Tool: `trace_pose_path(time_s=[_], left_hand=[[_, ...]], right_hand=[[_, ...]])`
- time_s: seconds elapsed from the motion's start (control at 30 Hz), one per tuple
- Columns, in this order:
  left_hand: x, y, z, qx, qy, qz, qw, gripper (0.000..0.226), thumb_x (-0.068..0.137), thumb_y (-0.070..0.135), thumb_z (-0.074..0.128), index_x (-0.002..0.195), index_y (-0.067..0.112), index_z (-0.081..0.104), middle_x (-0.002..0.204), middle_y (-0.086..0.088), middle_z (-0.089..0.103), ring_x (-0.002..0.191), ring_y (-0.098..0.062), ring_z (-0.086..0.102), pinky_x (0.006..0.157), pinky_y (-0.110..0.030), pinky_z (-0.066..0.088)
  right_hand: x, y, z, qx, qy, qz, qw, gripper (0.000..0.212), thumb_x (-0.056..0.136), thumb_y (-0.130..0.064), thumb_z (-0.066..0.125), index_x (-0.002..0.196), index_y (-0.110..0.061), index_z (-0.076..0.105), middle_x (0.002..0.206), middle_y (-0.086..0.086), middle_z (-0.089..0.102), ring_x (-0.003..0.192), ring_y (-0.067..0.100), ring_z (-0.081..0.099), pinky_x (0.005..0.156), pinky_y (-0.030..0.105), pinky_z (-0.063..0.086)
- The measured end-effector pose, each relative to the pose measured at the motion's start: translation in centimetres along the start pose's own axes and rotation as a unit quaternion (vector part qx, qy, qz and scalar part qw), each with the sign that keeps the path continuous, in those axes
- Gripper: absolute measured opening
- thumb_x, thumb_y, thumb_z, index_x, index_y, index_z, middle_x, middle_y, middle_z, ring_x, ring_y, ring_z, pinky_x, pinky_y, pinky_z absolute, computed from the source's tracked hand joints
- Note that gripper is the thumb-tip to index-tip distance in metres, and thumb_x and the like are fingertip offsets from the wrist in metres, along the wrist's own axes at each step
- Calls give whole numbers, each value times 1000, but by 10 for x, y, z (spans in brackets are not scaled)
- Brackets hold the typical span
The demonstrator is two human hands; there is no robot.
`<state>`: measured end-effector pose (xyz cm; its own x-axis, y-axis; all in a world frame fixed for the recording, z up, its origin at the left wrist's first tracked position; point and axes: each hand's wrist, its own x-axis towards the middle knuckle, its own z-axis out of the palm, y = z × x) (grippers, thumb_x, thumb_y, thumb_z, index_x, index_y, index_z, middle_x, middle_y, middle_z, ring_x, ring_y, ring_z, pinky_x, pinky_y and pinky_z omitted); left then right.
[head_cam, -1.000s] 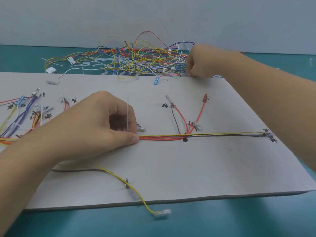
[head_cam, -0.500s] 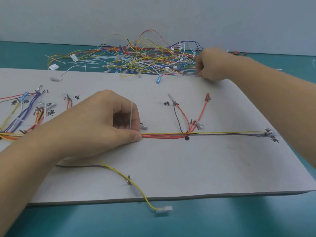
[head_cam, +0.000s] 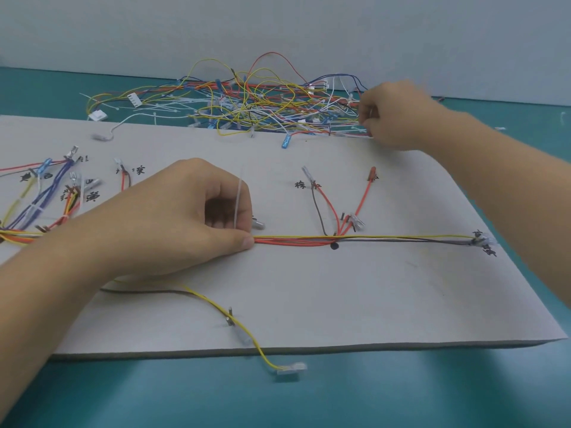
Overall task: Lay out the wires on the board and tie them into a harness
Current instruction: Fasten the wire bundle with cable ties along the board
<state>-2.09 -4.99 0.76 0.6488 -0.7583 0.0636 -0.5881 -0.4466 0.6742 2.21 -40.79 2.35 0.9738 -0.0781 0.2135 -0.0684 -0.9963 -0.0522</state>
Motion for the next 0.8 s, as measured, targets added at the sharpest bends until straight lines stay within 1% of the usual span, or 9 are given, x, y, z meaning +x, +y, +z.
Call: trace_pose_path(time_s=[0.1,0.2,0.33,0.4,0.47,0.53,0.63,0.73,0.8], left_hand=[[0,1,0,1,2,-5,1000,9,72,40,77,76,34,71,62,10,64,55,-9,57,55,-30,49],[0,2,0,3,-2,-11,1000,10,73,39,78,76,33,71,63,8,64,57,-10,57,57,-30,49],[0,2,1,10,-1,-12,1000,11,70,42,72,77,34,70,64,9,64,59,-11,58,58,-30,50],[-1,2,1,13,2,-10,1000,10,73,41,75,78,34,70,65,10,64,59,-11,58,57,-29,50],[-2,2,1,16,6,-4,1000,14,79,33,83,77,34,69,65,11,63,60,-10,58,56,-26,48],[-1,2,1,18,7,-3,1000,16,80,26,83,76,34,69,65,11,63,60,-10,58,55,-24,47],[-2,2,2,18,4,-4,1000,17,81,24,83,77,33,69,65,11,63,62,-11,58,57,-27,49],[-2,2,1,21,3,-2,1000,18,81,23,83,76,32,68,65,11,62,62,-11,58,56,-23,47],[-2,1,1,25,0,-1,1000,19,81,23,83,75,32,68,65,11,62,61,-10,58,55,-21,46]], right_hand=[[-4,-2,12,31,32,-10,999,15,85,-6,57,88,-9,70,83,5,63,82,28,56,75,29,43],[-5,-1,15,78,63,4,995,6,80,-10,62,80,-10,68,77,5,65,77,24,58,71,27,40],[-7,-1,18,83,79,1,993,4,75,-11,66,75,-7,68,74,7,66,74,24,59,68,26,39],[-7,-3,19,94,87,4,992,5,75,-10,67,75,-6,68,74,8,66,74,24,59,68,26,41],[-7,-4,22,103,94,9,990,5,77,-10,65,77,-7,69,74,8,66,74,23,58,69,25,40],[-8,-5,24,109,98,17,989,8,80,-12,64,80,-10,71,76,7,67,75,22,59,70,26,43],[-9,-7,26,125,112,35,985,10,79,-12,63,79,-12,73,75,5,68,76,22,61,70,27,47],[-8,-9,25,156,127,70,977,14,78,-10,62,81,-9,75,79,8,71,79,22,63,72,30,50],[-8,-10,22,179,129,92,971,15,80,-9,60,84,-8,75,82,9,72,76,19,61,71,28,49]])
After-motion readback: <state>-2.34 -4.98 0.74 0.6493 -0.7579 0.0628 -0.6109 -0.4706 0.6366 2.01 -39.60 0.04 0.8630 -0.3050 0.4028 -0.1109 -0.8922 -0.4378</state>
